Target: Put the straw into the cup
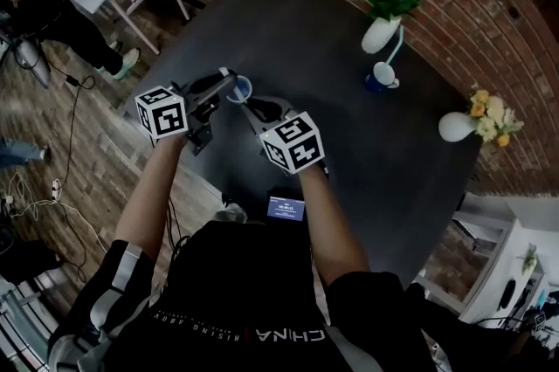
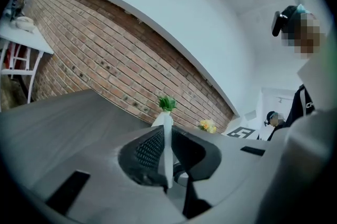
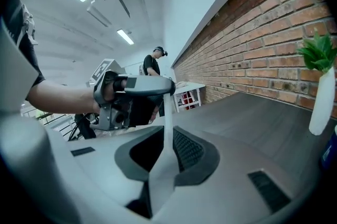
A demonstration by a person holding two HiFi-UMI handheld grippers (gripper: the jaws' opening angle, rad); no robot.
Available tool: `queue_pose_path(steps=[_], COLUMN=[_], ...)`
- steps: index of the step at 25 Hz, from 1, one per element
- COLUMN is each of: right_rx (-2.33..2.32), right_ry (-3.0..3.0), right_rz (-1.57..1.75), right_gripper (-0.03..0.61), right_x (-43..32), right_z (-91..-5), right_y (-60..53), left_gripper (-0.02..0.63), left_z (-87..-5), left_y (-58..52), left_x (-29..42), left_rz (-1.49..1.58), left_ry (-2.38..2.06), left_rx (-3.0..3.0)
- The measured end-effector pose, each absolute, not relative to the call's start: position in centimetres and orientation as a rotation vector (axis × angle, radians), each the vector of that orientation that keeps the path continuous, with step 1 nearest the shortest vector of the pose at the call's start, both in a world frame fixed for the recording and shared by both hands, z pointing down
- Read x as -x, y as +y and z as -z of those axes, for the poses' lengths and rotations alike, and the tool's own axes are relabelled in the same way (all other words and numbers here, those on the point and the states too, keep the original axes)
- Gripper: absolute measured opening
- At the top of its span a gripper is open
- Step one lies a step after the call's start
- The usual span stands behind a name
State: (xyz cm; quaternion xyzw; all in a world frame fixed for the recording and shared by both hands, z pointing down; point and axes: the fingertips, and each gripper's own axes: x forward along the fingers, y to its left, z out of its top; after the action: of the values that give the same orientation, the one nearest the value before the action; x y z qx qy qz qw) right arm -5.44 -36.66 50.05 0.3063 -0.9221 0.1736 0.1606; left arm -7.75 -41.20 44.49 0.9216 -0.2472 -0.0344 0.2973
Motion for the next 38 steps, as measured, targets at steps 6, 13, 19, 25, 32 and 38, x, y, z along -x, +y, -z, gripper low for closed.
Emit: queue_pose_path(steps=[6,13,19,25,32,38], right_rx=[-0.817,-0.703,-0.718,-0.719,-0.721,-0.719], right_ry=[-2.441,-2.182,-2.140,-2.140,-2.123,-2.116], right_rz=[-0.505,-0.514,-0.607,-0.687,-0.731,-0.759], right_gripper=[0.052,0.052,0.052,0.052,0.052,0.052], right_x=[3.7,2.0,2.2,2.2,2.1,2.0], right_z=[-52.7,-57.1,-57.9,-58.7,-60.0,-60.8], right_y=[-38.5,-39.9,-40.5,-41.0,-41.2,-41.5], left_gripper=[0.043,0.043,0.043,0.044,0.044,0.046], left_z=[-43.2,-44.2,-46.8,-49.8,-52.8,-54.3], left_y=[-43.3,-44.7,-45.1,-45.9,-45.8,-45.6], left_x=[9.6,8.6,8.3,8.1,8.3,8.1], left_rz=[0.031,-0.116,-0.193,-0.241,-0.285,-0.310], left_ry=[-0.763,-0.794,-0.781,-0.775,-0.771,-0.762], left_rx=[-2.581,-2.793,-2.834,-2.834,-2.832,-2.822])
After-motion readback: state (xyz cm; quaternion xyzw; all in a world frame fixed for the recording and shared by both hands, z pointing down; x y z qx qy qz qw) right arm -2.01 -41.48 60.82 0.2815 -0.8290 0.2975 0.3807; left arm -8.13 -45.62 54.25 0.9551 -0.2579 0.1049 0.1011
